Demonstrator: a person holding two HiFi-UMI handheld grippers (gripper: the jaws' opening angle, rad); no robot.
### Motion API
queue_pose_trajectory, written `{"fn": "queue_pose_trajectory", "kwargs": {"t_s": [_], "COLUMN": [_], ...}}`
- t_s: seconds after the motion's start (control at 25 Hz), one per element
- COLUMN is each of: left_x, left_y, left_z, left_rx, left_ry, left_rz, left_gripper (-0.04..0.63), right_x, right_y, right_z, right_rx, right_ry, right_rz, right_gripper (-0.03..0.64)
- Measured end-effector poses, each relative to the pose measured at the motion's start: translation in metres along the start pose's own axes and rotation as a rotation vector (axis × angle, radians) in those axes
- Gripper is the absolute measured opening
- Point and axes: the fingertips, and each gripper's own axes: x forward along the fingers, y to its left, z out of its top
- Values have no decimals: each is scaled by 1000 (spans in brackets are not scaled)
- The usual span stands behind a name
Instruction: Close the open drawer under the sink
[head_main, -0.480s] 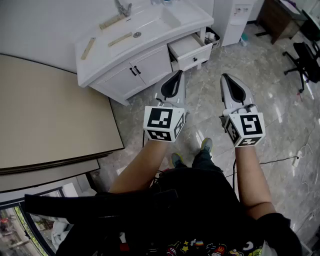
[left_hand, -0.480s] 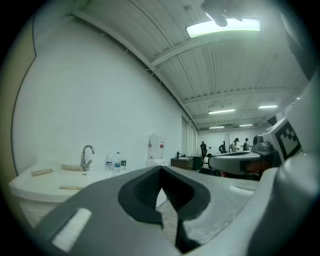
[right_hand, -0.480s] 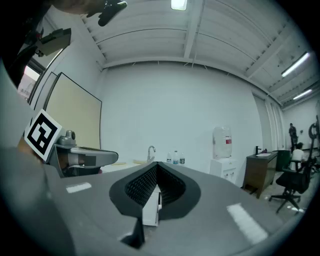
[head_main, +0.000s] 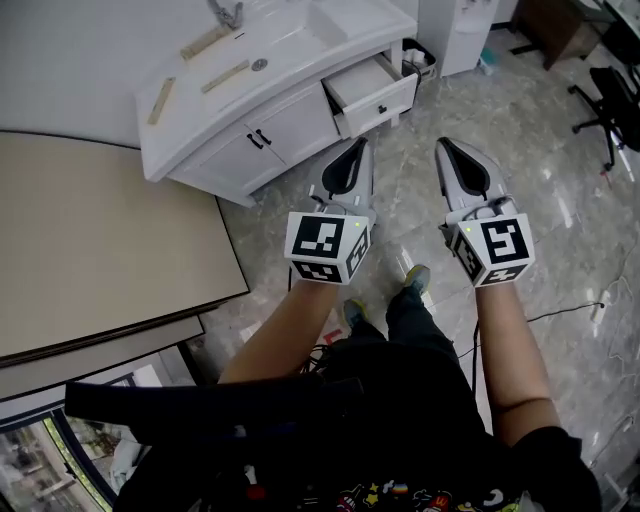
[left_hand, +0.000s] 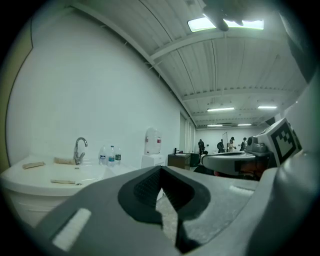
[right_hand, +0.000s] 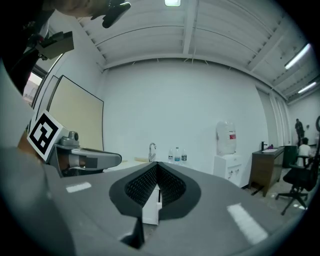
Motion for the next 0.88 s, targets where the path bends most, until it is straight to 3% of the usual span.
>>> {"fn": "queue_pose_trajectory", "kwargs": {"t_s": [0.2,0.36,0.64,0.88], "left_x": [63,103,159,227], "left_y": [-7,12,78,146], "left_z": [-39,-66,-112,-193], "left_rx": [-14,-46,-62,-48], "left_ry": [50,85,88,64], "left_rz": [19,58,75,67], "left_gripper": [0,0,0,0], "right_x": [36,72,159,258], "right_y": [-42,-69,-97,-113], "right_z": [-49,-79,-155,-272], "right_rx": [16,24,24,51], "right_ry": [61,106,162,201], "right_rz": [98,106,77,58], "right_gripper": [23,23,25,45]}}
